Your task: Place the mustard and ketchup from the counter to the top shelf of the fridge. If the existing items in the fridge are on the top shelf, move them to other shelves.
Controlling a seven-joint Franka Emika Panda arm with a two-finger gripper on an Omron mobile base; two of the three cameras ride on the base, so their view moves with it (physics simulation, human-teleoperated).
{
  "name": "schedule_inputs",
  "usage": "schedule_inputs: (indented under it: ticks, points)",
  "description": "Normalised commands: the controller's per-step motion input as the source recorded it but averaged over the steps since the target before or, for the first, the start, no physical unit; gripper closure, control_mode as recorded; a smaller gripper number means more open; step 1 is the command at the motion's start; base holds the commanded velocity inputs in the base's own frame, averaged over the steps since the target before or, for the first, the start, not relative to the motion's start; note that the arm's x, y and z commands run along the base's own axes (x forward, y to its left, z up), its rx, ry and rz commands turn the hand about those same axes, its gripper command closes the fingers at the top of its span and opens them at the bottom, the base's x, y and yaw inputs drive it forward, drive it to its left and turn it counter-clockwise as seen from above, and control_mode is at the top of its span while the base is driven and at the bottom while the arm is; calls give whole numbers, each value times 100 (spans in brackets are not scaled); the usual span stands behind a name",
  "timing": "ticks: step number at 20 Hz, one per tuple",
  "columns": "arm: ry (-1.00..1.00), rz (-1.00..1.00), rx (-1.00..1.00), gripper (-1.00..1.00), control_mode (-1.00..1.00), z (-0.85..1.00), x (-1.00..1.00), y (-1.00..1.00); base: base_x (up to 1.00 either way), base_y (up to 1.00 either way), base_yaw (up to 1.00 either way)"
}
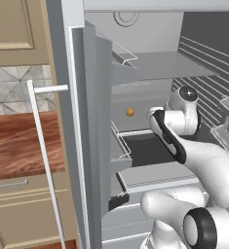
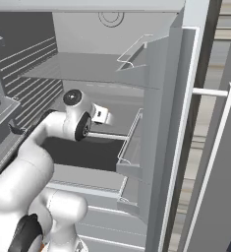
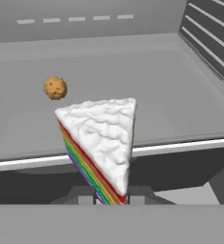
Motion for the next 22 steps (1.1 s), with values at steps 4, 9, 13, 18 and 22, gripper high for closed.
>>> schedule_inputs:
  ticks: [4, 9, 13, 18, 22]
  points:
    - [0, 6, 0, 100, -100, -40, 35, -22, 0, 0, 0]
    - [0, 3, 0, 100, -100, -19, 40, -11, 0, 0, 0]
    - [0, 0, 0, 100, -100, -16, 68, 0, 0, 0, 0]
    - [0, 0, 0, 100, -100, -27, 78, 0, 0, 0, 0]
    - [-6, 0, 0, -100, -100, -28, 66, 1, 0, 0, 0]
